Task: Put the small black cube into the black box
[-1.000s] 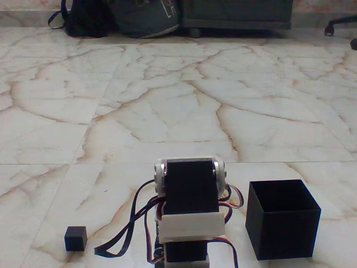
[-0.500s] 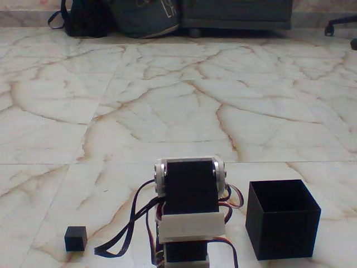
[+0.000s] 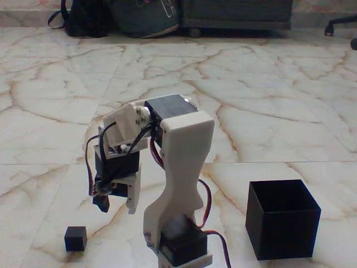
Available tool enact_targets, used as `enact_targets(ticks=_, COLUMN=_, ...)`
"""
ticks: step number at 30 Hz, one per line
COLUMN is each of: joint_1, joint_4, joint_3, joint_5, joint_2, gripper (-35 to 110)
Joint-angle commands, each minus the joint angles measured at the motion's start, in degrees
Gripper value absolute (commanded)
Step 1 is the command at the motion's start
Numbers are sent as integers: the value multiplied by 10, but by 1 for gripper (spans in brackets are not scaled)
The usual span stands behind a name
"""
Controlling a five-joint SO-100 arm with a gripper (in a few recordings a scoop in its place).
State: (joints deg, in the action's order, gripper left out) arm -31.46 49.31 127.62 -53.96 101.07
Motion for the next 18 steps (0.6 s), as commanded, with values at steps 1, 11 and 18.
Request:
enact_targets(ticks=1, joint_1=-15, joint_4=-3, joint_3=-62, joint_5=17, joint_2=-31, gripper=5)
enact_targets(ticks=11, joint_1=-107, joint_4=-54, joint_3=-245, joint_5=19, joint_2=-257, gripper=8)
enact_targets(ticks=18, joint_1=-116, joint_4=-103, joint_3=-330, joint_5=29, joint_2=-381, gripper=8)
